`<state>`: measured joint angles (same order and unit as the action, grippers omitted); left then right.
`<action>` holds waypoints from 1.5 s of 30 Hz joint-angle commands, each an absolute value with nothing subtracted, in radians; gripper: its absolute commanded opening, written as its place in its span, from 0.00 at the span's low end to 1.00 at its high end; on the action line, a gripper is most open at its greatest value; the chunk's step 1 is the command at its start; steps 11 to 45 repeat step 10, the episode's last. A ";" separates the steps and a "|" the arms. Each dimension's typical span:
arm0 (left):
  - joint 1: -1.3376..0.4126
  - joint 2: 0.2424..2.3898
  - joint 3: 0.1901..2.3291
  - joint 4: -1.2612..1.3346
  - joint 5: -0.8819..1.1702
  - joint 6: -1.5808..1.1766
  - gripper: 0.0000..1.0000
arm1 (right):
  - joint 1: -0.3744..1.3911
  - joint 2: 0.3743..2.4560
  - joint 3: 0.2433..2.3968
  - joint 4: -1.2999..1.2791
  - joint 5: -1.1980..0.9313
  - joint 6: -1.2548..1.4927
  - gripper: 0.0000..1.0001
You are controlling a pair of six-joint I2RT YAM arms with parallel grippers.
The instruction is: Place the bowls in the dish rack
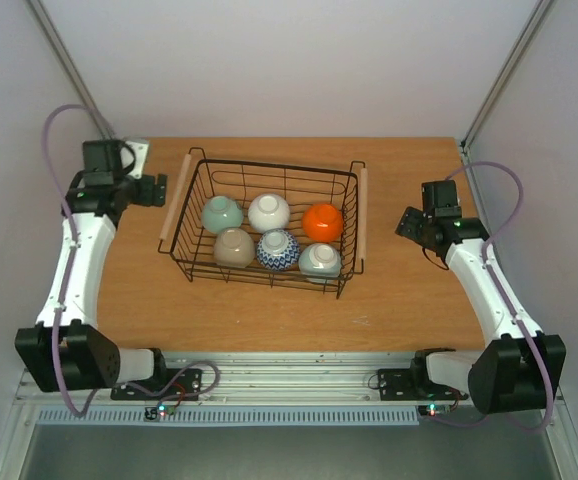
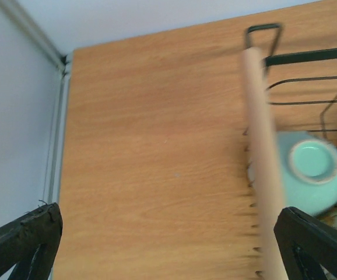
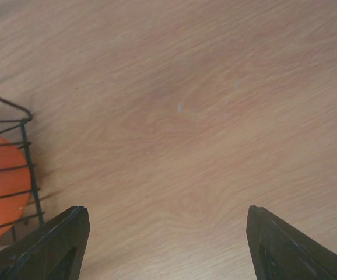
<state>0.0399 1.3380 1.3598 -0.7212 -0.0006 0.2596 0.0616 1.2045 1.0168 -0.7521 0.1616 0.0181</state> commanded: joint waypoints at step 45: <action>0.272 1.187 1.092 -0.525 0.288 0.166 0.99 | 0.057 1.164 1.014 -0.711 0.063 -0.038 0.77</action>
